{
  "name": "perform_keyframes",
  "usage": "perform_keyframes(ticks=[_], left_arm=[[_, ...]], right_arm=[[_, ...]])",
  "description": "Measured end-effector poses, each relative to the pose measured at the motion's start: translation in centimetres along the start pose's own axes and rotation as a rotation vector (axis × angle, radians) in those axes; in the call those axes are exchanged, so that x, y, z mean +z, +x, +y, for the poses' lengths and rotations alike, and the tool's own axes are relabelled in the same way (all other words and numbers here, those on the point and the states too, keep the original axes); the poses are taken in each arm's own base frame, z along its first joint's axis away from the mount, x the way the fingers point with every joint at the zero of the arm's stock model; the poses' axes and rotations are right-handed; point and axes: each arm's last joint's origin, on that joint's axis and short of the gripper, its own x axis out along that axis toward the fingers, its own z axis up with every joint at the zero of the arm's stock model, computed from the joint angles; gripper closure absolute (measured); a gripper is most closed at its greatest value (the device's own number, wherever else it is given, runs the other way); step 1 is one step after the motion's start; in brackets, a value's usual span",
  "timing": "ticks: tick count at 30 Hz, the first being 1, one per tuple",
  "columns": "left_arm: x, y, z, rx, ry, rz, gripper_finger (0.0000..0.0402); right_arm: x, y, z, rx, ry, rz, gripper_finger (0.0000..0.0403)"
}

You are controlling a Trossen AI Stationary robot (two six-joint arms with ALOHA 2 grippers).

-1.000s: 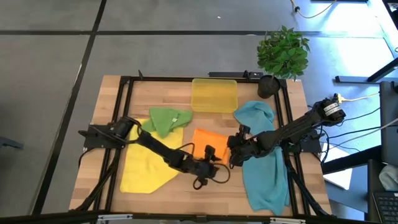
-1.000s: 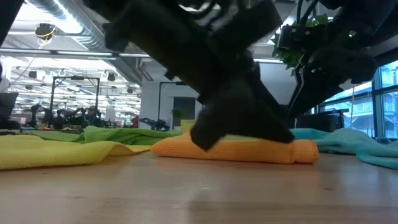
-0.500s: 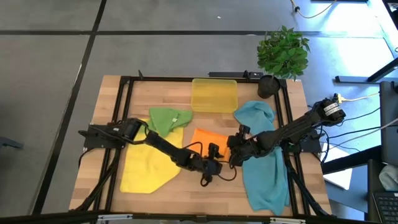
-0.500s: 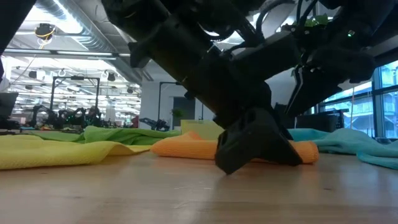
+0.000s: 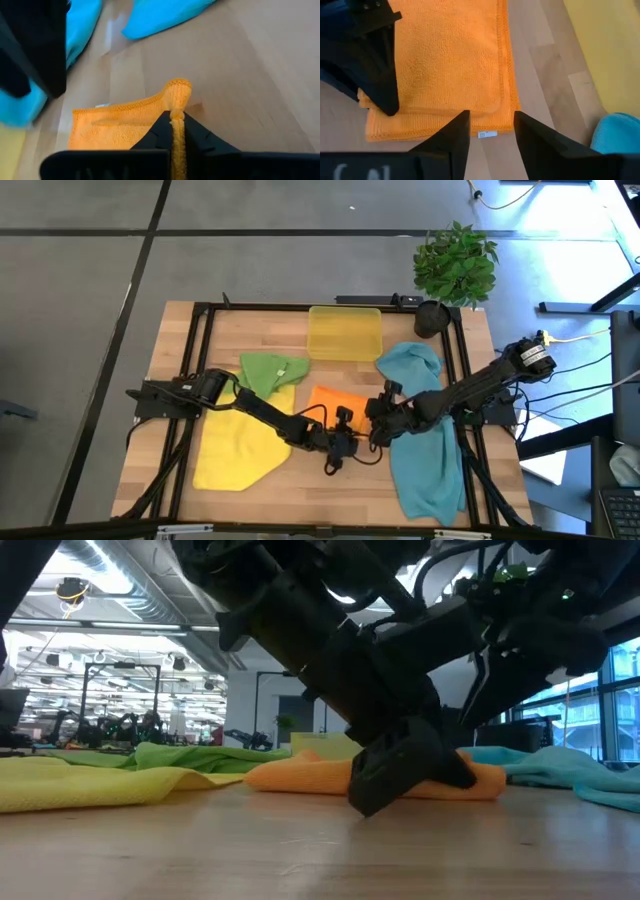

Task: Fold microfiber towels
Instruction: Fold the orange microfiber cloth

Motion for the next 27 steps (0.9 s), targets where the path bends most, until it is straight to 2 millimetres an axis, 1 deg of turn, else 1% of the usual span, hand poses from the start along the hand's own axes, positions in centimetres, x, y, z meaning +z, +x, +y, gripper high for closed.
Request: perform_keyframes(ticks=[2,5,9,12,14,17,20,23,27], left_arm=[[0.3,-0.3,-0.8,-0.091,0.114,-0.040,0.0399],[0.9,-1.2,-2.5,-0.220,0.265,-0.121,0.0400],[1.4,-2.3,-4.2,-0.285,0.349,-0.153,0.0401],[1.5,-3.5,-5.3,-0.319,0.413,-0.131,0.0401],[1.9,-4.7,-5.7,-0.319,0.430,-0.123,0.0401],[1.5,-6.0,-5.8,-0.331,0.415,-0.128,0.0401],[0.4,-7.5,-5.7,-0.337,0.373,-0.161,0.0401],[-1.4,-8.8,-5.6,-0.328,0.313,-0.249,0.0401],[-3.1,-10.4,-5.1,-0.299,0.186,-0.446,0.0401]], right_arm=[[-0.2,-0.2,0.3,0.005,-0.019,0.004,0.0248],[-0.8,-0.7,0.9,0.017,-0.059,0.010,0.0248],[-1.5,-1.5,2.0,0.045,-0.106,0.001,0.0248],[-1.9,-2.0,2.8,0.070,-0.139,-0.015,0.0248],[-2.1,-2.4,3.4,0.091,-0.174,-0.035,0.0248],[-2.3,-2.9,4.4,0.135,-0.240,-0.087,0.0248],[-2.9,-3.0,5.2,0.182,-0.293,-0.153,0.0248],[-3.7,-2.6,5.8,0.228,-0.329,-0.235,0.0248],[-5.0,-1.4,6.2,0.270,-0.408,-0.343,0.0248]])
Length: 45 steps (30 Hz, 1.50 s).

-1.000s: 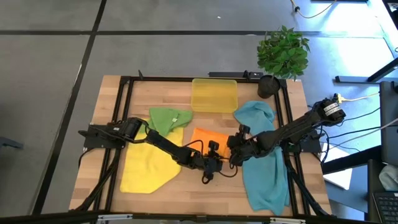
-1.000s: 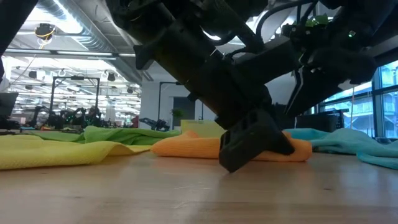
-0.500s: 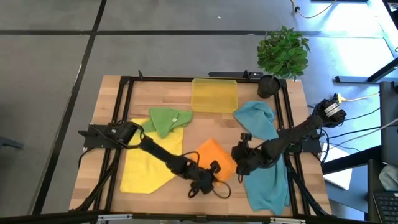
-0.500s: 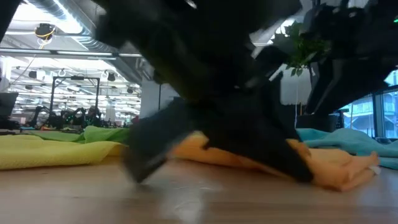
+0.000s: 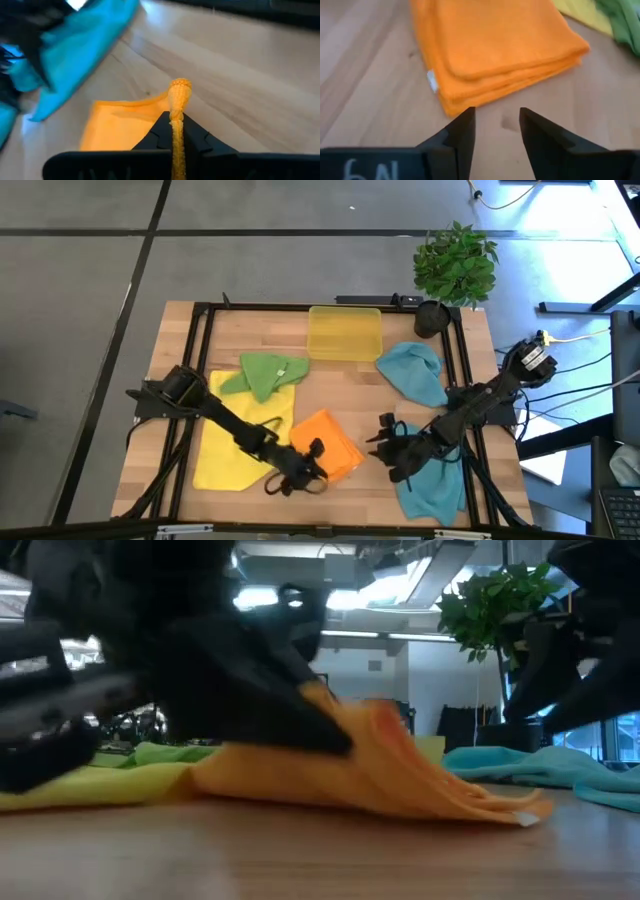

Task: Fold microfiber towels
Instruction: Fold the orange microfiber cloth

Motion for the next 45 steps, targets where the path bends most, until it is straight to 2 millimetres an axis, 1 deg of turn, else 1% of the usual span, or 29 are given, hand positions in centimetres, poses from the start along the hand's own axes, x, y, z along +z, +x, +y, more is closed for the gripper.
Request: perform_keyframes(ticks=[5,7,9,12,16,19,22,24,28,33,36,41,45], left_arm=[[-1.9,-2.4,0.2,0.106,-0.124,-0.170,0.0401],[-2.5,-3.0,0.3,0.133,-0.172,-0.207,0.0401],[-3.3,-3.5,0.5,0.151,-0.220,-0.214,0.0401],[-3.7,-3.7,0.5,0.164,-0.245,-0.202,0.0401],[-3.7,-3.7,0.5,0.171,-0.249,-0.198,0.0401],[-3.7,-3.7,0.5,0.176,-0.249,-0.199,0.0402],[-3.5,-3.8,0.6,0.184,-0.252,-0.216,0.0402],[-3.4,-3.8,0.7,0.190,-0.253,-0.228,0.0401],[-3.2,-3.8,0.8,0.204,-0.257,-0.244,0.0401],[-3.2,-3.9,0.9,0.217,-0.257,-0.245,0.0401],[-3.1,-3.9,0.7,0.214,-0.256,-0.248,0.0401],[-3.0,-3.9,0.6,0.208,-0.253,-0.252,0.0401],[-3.0,-3.9,0.6,0.208,-0.253,-0.252,0.0401]], right_arm=[[-1.2,1.4,0.7,0.032,-0.070,-0.084,0.0247],[-1.3,2.1,1.0,0.036,-0.081,-0.096,0.0236],[-1.2,2.8,1.3,0.038,-0.085,-0.100,0.0218],[-0.5,3.9,1.8,0.038,-0.080,-0.114,0.0179],[0.6,5.1,2.1,0.029,-0.073,-0.119,0.0121],[1.7,6.1,2.3,0.021,-0.039,-0.132,0.0085],[2.2,7.2,2.8,0.017,-0.051,-0.122,0.0063],[2.3,8.0,3.2,0.016,-0.075,-0.111,0.0057],[2.8,9.2,3.9,0.002,-0.086,-0.095,0.0056],[2.9,9.4,3.9,-0.062,-0.092,-0.067,0.0066],[2.7,9.4,3.8,-0.086,-0.105,-0.038,0.0086],[2.1,9.4,3.7,-0.109,-0.113,0.021,0.0132],[1.9,9.4,3.6,-0.123,-0.131,0.035,0.0165]])
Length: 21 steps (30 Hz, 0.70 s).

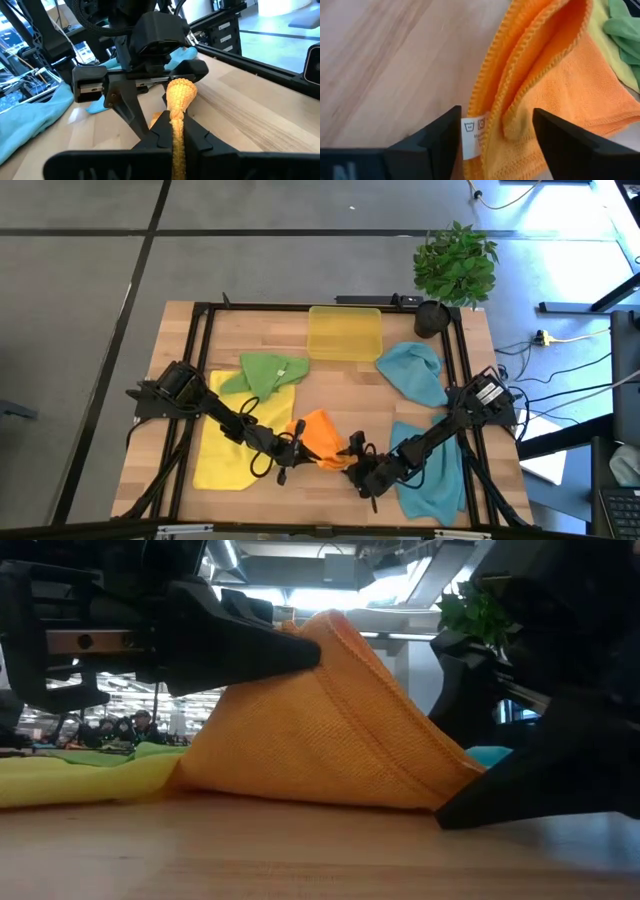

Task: Fold microfiber towels
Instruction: Fold the orange microfiber cloth

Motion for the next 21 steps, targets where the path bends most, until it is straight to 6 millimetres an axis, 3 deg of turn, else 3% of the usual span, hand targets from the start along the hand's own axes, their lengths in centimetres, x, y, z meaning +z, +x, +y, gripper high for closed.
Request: perform_keyframes(ticks=[8,15,21], left_arm=[[0.0,0.0,0.0,0.000,0.005,-0.001,0.0401],[-0.1,0.1,0.3,0.010,0.059,0.001,0.0401],[-0.8,0.4,2.2,0.074,0.105,0.033,0.0401]], right_arm=[[-0.7,-0.4,0.2,-0.077,-0.056,0.052,0.0251],[-1.0,-0.7,0.0,-0.114,-0.013,0.085,0.0384],[-1.4,-2.5,-1.7,-0.213,-0.048,0.184,0.0396]])
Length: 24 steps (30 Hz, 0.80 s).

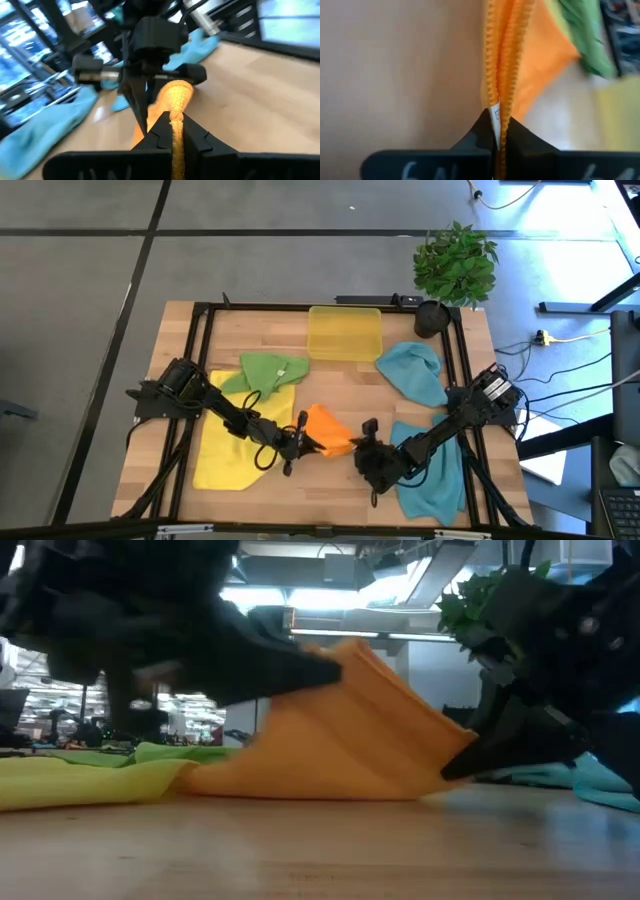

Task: Fold microfiber towels
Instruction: Fold the orange microfiber cloth

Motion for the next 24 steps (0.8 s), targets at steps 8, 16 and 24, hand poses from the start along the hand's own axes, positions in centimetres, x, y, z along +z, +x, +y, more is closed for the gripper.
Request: perform_keyframes(ticks=[8,16,24], left_arm=[[0.3,2.1,3.6,0.023,0.067,-0.054,0.0401],[1.6,4.7,2.7,-0.159,0.138,0.076,0.0401],[1.6,2.3,-2.2,-0.178,0.123,0.162,0.0401]], right_arm=[[-0.6,-2.3,-2.8,-0.045,0.051,0.088,0.0399],[-0.1,-4.3,-1.7,0.042,0.157,0.073,0.0401],[3.6,-5.7,1.4,0.157,0.175,0.024,0.0401]])
